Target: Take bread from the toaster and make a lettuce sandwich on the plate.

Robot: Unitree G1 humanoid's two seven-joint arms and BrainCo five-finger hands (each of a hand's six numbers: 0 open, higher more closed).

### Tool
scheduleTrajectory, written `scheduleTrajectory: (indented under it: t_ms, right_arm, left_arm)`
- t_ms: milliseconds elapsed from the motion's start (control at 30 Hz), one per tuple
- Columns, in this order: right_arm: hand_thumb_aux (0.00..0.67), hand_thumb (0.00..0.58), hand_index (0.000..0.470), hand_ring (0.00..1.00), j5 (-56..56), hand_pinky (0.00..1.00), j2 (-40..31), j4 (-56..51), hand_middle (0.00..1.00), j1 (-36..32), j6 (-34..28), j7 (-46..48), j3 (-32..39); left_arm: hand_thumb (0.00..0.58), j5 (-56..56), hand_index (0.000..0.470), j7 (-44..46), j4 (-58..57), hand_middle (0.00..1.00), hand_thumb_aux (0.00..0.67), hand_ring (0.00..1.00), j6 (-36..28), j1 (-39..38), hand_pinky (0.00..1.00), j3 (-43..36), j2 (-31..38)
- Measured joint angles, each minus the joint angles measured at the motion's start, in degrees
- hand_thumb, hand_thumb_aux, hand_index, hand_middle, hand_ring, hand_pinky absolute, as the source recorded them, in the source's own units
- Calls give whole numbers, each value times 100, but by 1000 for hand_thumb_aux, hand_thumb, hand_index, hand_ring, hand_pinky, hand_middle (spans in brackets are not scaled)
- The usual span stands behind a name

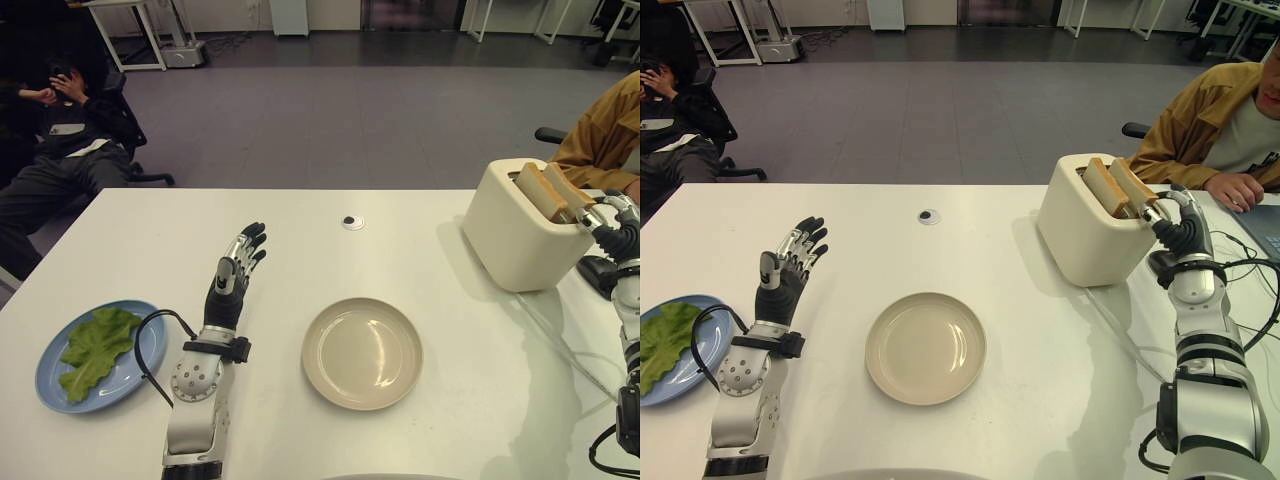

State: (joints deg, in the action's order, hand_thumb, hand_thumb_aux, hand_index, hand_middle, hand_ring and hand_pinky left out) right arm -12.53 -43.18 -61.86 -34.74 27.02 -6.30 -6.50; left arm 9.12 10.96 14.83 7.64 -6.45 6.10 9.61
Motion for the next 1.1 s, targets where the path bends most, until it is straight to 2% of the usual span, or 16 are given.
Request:
scheduleTrajectory:
  t_ms: [300,367,467,533,633,700,767,833,1100]
  right_arm:
    - [384,474,269,0,5,0,3,-168,0,-89,50,-106,165]
    - [407,491,286,0,5,0,3,-201,0,-117,57,-132,201]
    - [478,532,335,0,4,0,17,-227,0,-199,74,-179,265]
    - [473,530,332,0,5,0,36,-239,0,-230,111,-188,282]
    - [428,505,300,0,8,0,48,-291,0,-237,135,-205,309]
    - [444,514,311,0,8,0,57,-345,0,-257,147,-233,341]
    - [491,539,345,0,8,0,78,-378,0,-311,147,-251,379]
    - [670,580,470,0,9,0,94,-395,0,-355,151,-272,388]
    - [670,580,470,0,19,0,94,-428,0,-390,171,-282,392]
  left_arm:
    - [0,0,0,-1,50,0,0,0,14,-19,0,-1,-10]
    - [0,0,0,-1,54,0,0,0,20,-21,0,-1,-11]
    - [0,0,0,0,55,0,0,0,44,-30,0,0,-11]
    - [0,0,0,0,56,0,0,0,45,-30,0,0,-11]
    - [0,0,0,0,60,0,0,0,45,-31,0,0,-11]
    - [0,0,0,1,60,0,0,0,45,-31,0,-1,-11]
    - [0,0,0,1,61,0,0,0,46,-31,0,-1,-11]
    - [0,0,0,1,61,0,0,0,47,-31,0,-1,-12]
    - [0,0,0,-1,80,0,0,0,49,-54,0,-4,-24]
